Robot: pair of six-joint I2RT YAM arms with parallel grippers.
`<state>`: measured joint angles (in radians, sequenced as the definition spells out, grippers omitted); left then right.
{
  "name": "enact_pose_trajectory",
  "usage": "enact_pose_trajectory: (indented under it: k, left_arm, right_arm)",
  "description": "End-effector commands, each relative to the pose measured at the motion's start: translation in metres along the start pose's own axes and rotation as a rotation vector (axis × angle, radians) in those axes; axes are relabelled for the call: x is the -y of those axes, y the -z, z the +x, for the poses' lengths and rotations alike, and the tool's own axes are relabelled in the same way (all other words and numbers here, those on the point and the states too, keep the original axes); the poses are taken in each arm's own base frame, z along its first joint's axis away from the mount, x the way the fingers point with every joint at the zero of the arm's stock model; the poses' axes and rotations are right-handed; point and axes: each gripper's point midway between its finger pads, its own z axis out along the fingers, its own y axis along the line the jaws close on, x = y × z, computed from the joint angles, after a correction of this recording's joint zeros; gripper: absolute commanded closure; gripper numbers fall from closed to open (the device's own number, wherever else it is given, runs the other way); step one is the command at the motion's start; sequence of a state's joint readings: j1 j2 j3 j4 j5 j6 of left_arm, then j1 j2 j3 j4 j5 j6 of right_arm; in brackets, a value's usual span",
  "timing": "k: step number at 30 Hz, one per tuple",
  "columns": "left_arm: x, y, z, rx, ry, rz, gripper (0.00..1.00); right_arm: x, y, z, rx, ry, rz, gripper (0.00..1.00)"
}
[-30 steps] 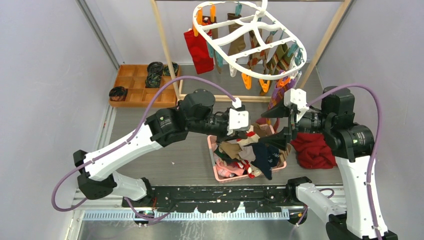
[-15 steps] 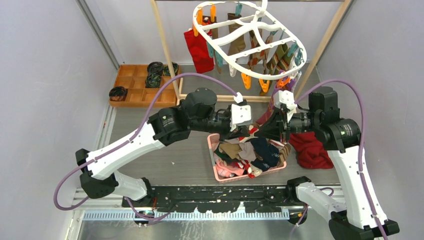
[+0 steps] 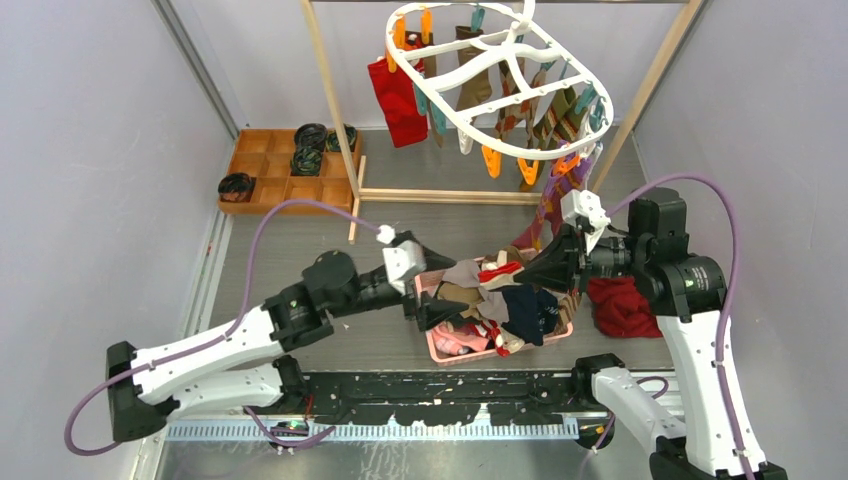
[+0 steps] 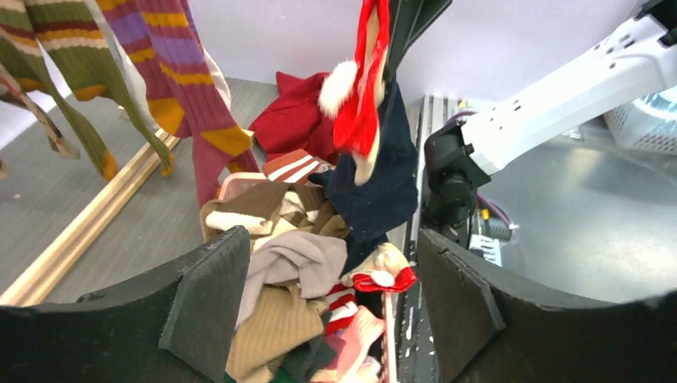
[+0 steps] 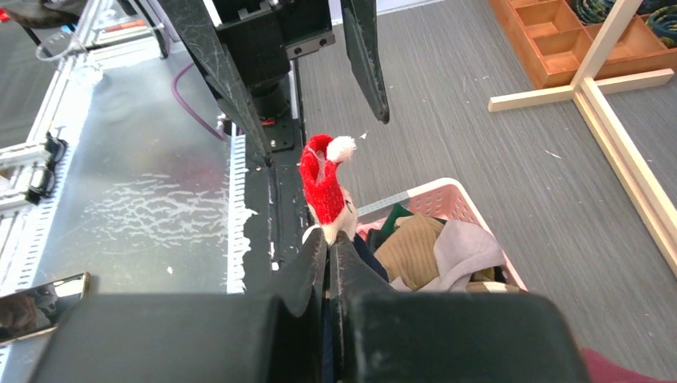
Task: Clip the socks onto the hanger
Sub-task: Pick up the sock from the bin.
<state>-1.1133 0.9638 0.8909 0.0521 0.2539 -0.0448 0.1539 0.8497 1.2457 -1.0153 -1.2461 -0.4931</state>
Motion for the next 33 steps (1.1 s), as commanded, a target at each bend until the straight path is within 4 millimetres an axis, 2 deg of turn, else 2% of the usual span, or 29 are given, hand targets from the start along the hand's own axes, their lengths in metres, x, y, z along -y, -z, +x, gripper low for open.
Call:
enact_pose_trajectory:
  k: [1,3,7,14,20,25,30,33]
  left_arm:
    - [-0.003,0.02,-0.042,0.37,0.07,-0.052,0.2]
    - [-0.002,0.021,-0.037,0.406,0.084,-0.048,0.18]
    - [-0.002,0.005,-0.034,0.436,0.125,-0.02,0.18]
    - [0.0,-0.021,-0.045,0.52,0.182,0.042,0.25]
    - [0.003,-0.026,-0.051,0.543,0.207,0.067,0.35]
    - [0.003,-0.025,-0.058,0.568,0.215,0.078,0.38]
    - [0.005,-0.028,-0.061,0.572,0.219,0.091,0.5]
    - [0.006,-0.03,-0.061,0.568,0.217,0.1,0.63]
  right_arm:
    - [-0.007,0.0,-0.013,0.082,-0.033,-0.074,0.99]
    - [-0.004,0.0,-0.015,0.099,-0.054,-0.089,0.99]
    - [0.0,0.001,-0.014,0.104,-0.078,-0.082,0.99]
    - [0.002,0.001,-0.011,0.113,-0.098,-0.076,0.99]
    - [0.004,0.0,-0.011,0.114,-0.101,-0.078,0.99]
    - [0.006,0.0,-0.009,0.115,-0.109,-0.076,0.99]
    - [0.007,-0.001,-0.009,0.115,-0.111,-0.075,0.98]
    - [0.007,-0.001,-0.009,0.115,-0.114,-0.075,0.98]
